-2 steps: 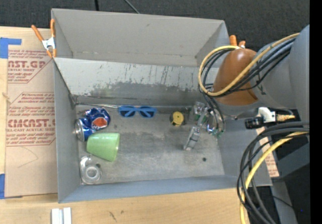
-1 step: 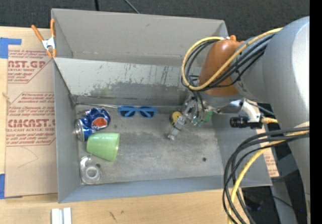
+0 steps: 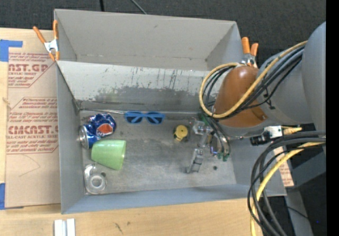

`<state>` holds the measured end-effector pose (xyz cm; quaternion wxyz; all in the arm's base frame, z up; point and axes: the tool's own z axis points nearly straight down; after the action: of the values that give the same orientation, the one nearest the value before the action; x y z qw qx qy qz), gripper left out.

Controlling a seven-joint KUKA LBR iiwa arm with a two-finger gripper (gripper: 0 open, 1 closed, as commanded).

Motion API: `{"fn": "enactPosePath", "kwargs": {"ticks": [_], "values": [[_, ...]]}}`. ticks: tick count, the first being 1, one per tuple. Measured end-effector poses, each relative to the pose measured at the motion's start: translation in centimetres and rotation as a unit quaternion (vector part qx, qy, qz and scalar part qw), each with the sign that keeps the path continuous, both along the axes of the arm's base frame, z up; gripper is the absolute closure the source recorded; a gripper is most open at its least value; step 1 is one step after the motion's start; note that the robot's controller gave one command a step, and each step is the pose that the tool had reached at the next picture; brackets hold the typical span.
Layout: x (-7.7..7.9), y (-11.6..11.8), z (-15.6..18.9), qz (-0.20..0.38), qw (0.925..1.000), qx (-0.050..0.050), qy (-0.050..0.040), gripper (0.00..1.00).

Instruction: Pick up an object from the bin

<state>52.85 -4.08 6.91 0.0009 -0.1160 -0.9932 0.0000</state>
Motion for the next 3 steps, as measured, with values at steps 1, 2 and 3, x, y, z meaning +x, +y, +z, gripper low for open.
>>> {"fn": "enactPosePath", "kwargs": {"ticks": [1, 2, 3], "values": [[5.2, -3.8, 0.1, -0.013, 0.9999, -0.001, -0.0042, 0.00], [5.3, 2.1, 0.2, 0.079, 0.9969, 0.001, -0.0022, 0.00], [5.3, 1.9, 0.2, 0.078, 0.9969, 0.000, -0.0024, 1.00]]}}
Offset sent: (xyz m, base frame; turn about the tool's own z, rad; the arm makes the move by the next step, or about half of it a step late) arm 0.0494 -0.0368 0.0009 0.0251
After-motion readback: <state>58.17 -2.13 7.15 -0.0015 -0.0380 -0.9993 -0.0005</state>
